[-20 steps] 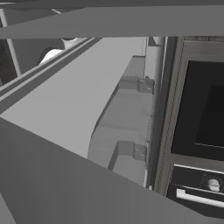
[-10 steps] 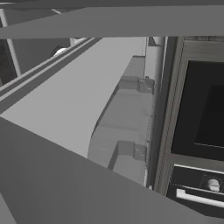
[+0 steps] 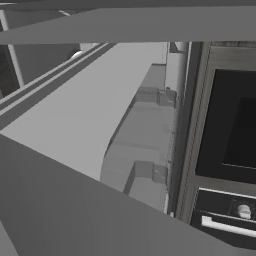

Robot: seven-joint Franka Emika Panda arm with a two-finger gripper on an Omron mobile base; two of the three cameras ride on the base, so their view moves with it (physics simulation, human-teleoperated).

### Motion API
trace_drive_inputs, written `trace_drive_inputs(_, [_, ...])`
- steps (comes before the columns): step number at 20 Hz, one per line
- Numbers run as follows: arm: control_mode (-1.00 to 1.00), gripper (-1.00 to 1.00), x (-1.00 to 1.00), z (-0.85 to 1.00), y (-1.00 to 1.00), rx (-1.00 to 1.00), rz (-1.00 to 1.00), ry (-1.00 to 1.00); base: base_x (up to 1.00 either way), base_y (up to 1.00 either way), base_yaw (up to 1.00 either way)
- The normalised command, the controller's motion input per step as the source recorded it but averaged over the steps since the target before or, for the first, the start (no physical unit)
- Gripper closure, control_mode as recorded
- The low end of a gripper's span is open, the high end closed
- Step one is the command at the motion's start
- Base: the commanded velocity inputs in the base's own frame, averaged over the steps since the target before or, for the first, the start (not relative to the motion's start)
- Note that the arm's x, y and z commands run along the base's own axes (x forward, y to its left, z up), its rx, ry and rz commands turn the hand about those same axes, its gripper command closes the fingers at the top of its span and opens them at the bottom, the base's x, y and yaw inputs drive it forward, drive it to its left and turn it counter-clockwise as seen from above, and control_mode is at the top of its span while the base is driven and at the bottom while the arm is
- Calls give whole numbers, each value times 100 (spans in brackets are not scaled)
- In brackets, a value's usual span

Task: Move the hot dog bun to the plate on the dining table and place the condiment next to that plate. Then navigate to the fridge and take the sausage and place it on the plate as well.

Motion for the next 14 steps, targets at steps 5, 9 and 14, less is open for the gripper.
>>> trace_drive_inputs(5, [-100,-100,26,-17,-2,0,0,2,0,0,0])
trace_drive_inputs(9, [-100,-100,5,-21,0,0,0,0,0,0,0])
trace_drive_inputs(14, [-100,-100,7,-24,0,0,0,0,0,0,0])
